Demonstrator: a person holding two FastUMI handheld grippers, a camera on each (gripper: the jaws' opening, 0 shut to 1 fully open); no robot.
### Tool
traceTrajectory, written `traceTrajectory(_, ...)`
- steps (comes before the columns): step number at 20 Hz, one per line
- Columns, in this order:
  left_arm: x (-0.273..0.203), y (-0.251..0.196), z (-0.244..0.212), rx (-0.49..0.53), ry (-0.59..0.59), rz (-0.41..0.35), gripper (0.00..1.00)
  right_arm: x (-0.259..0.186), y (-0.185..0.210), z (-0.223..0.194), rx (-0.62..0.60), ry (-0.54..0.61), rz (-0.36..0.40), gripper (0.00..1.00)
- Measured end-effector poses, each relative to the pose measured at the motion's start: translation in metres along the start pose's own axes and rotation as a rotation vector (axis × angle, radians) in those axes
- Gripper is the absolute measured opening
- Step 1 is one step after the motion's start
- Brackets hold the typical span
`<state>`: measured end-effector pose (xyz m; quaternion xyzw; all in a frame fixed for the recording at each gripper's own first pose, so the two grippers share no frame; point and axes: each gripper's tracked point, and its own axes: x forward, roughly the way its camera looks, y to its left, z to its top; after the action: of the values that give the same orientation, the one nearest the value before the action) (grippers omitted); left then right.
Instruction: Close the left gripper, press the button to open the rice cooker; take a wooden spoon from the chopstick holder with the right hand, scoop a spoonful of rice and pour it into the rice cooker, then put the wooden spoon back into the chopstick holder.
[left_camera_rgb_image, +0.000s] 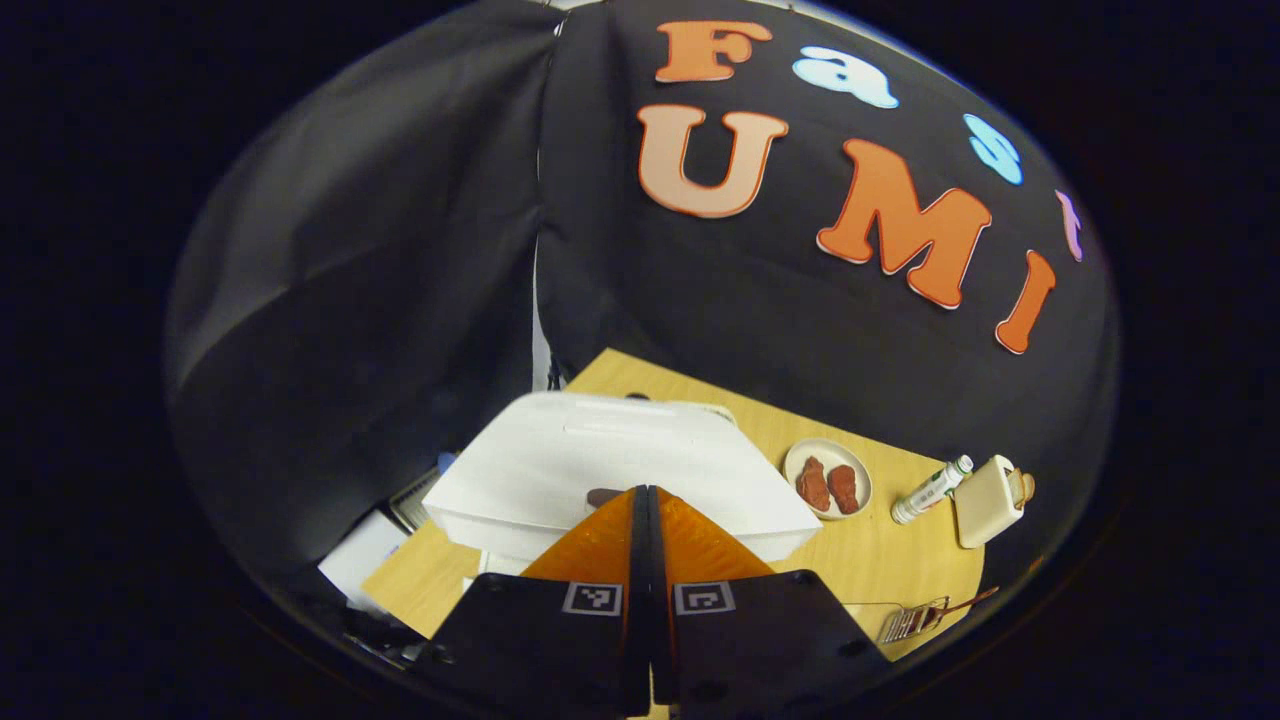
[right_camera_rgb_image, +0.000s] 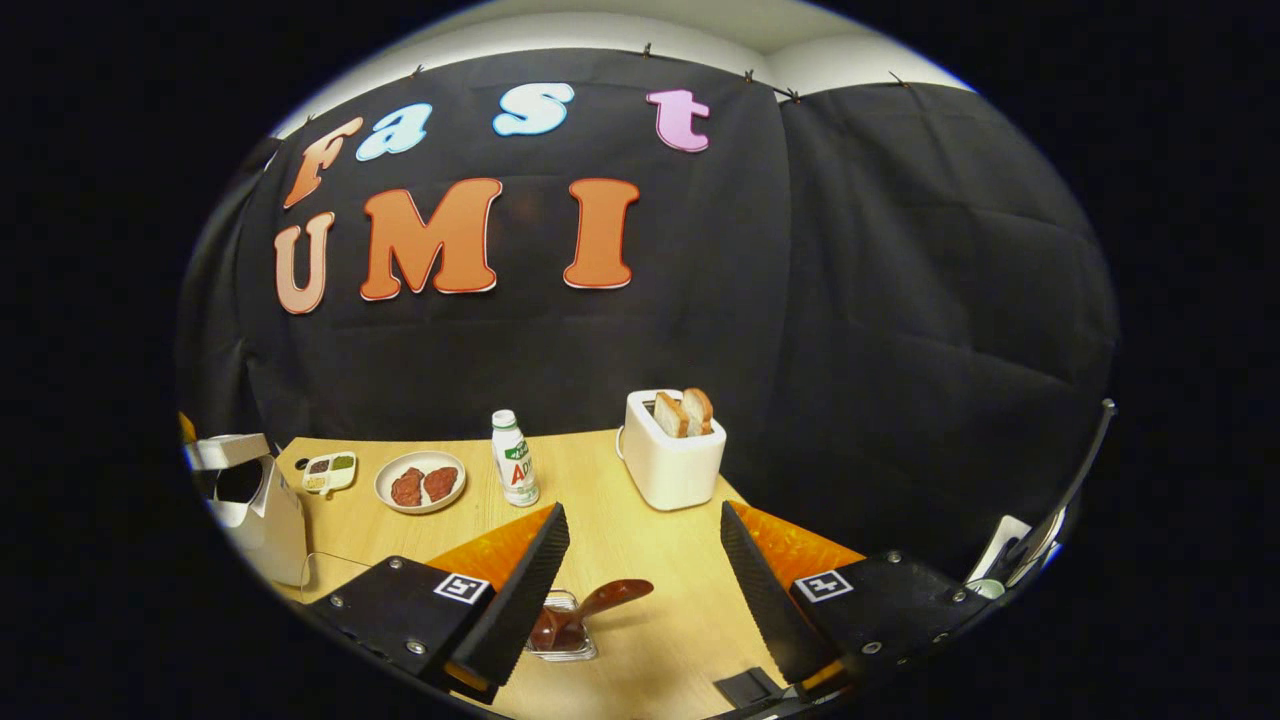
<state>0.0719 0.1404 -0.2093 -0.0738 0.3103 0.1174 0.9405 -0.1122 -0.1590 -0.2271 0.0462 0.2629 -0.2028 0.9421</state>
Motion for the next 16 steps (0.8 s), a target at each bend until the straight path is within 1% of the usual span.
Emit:
traceTrajectory(1,0.000,-0.003,0.007,0.013,-0.030,0.009,0.05,0.003,-0.001,-0.010,0.005,0.025,0.005,0.95)
traceTrajectory(2,-0.008,-0.008,0.009,0.012,-0.035,0.009,0.05,0.005,-0.002,-0.017,0.006,0.042,0.008,0.95)
traceTrajectory(5,-0.023,-0.019,0.006,-0.023,-0.058,-0.017,0.06,0.010,-0.004,-0.038,0.018,0.087,0.028,0.95)
traceTrajectory(6,-0.029,-0.017,0.009,-0.021,-0.083,-0.021,0.02,0.011,-0.004,-0.045,0.026,0.104,0.040,0.95)
traceTrajectory(7,-0.038,-0.019,0.013,-0.009,-0.112,-0.023,0.02,0.013,-0.003,-0.053,0.032,0.124,0.047,0.95)
traceTrajectory(8,-0.046,-0.023,0.020,0.007,-0.151,-0.022,0.06,0.015,-0.002,-0.059,0.040,0.142,0.056,0.95)
traceTrajectory(9,-0.055,-0.029,0.027,0.031,-0.187,-0.022,0.06,0.017,0.000,-0.065,0.048,0.158,0.065,0.95)
traceTrajectory(11,-0.070,-0.034,0.040,0.083,-0.257,0.004,0.06,0.022,0.003,-0.075,0.071,0.184,0.083,0.95)
traceTrajectory(12,-0.075,-0.036,0.042,0.109,-0.280,0.026,0.06,0.025,0.005,-0.080,0.085,0.199,0.092,0.95)
traceTrajectory(14,-0.084,-0.044,0.044,0.140,-0.314,0.043,0.06,0.032,0.009,-0.093,0.122,0.239,0.112,0.93)
traceTrajectory(16,-0.094,-0.056,0.043,0.151,-0.340,0.020,0.07,0.038,0.015,-0.103,0.168,0.270,0.137,0.92)
